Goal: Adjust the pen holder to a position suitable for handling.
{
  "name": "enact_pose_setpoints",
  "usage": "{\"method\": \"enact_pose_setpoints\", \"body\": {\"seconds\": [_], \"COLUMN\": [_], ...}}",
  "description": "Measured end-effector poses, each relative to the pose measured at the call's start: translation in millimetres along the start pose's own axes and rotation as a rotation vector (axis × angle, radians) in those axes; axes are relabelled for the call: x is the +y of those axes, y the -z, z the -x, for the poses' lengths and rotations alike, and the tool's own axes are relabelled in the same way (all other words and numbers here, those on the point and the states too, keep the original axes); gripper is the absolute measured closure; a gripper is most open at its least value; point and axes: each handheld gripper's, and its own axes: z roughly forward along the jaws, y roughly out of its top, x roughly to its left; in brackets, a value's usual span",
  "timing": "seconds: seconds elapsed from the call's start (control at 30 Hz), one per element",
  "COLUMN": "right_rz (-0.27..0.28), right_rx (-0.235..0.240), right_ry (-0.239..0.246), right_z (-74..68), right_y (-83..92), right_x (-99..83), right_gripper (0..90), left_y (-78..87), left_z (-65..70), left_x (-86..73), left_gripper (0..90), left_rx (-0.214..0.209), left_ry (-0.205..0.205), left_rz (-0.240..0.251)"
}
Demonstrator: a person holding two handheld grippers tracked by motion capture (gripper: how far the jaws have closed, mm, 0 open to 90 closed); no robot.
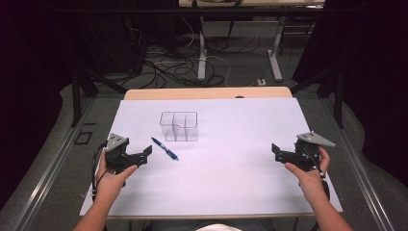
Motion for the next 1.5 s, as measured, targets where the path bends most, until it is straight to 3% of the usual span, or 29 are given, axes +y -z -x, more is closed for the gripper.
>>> {"method": "enact_pose_setpoints", "body": {"seconds": [0.3, 0.5, 0.53, 0.6, 0.8, 1.03, 1.13, 1.27, 1.5], "right_rz": [-0.011, -0.01, -0.011, -0.009, -0.011, -0.008, -0.013, -0.013, -0.015], "right_rx": [-0.012, 0.002, 0.007, 0.008, 0.012, 0.013, 0.016, 0.02, 0.024], "right_ry": [0.013, 0.017, 0.012, 0.013, 0.013, 0.005, 0.01, 0.005, -0.005], "right_z": [-1.2, -2.8, -3.3, -2.8, -0.7, 0.1, 0.6, 0.6, 2.2], "right_y": [0.1, 0.0, -0.6, -0.7, 0.4, -0.1, -0.8, -1.6, -3.1], "right_x": [-0.5, -0.2, -0.3, -0.2, -0.8, -0.7, -1.2, -2.1, -3.2], "right_gripper": [0.0, 0.8, 1.5, 1.9, 3.7, 4.6, 4.9, 5.7, 6.3], "left_y": [0.2, -0.2, 0.0, -0.1, -3.0, -13.0, -18.6, -27.7, -43.0], "left_z": [2.5, 1.4, 0.6, -0.9, -6.4, -8.1, -8.5, -8.5, -10.5], "left_x": [12.5, 23.2, 25.1, 29.2, 41.8, 59.2, 65.2, 70.1, 72.1], "left_gripper": [15.0, 17.4, 23.1, 24.2, 39.8, 48.1, 49.4, 55.8, 64.2], "left_rx": [0.01, 0.027, 0.029, 0.035, 0.042, 0.054, 0.053, 0.072, 0.082], "left_ry": [-0.008, -0.012, -0.011, 0.004, 0.037, 0.094, 0.14, 0.135, 0.179], "left_rz": [0.031, 0.028, 0.029, 0.031, 0.037, 0.041, 0.026, 0.025, -0.002]}}
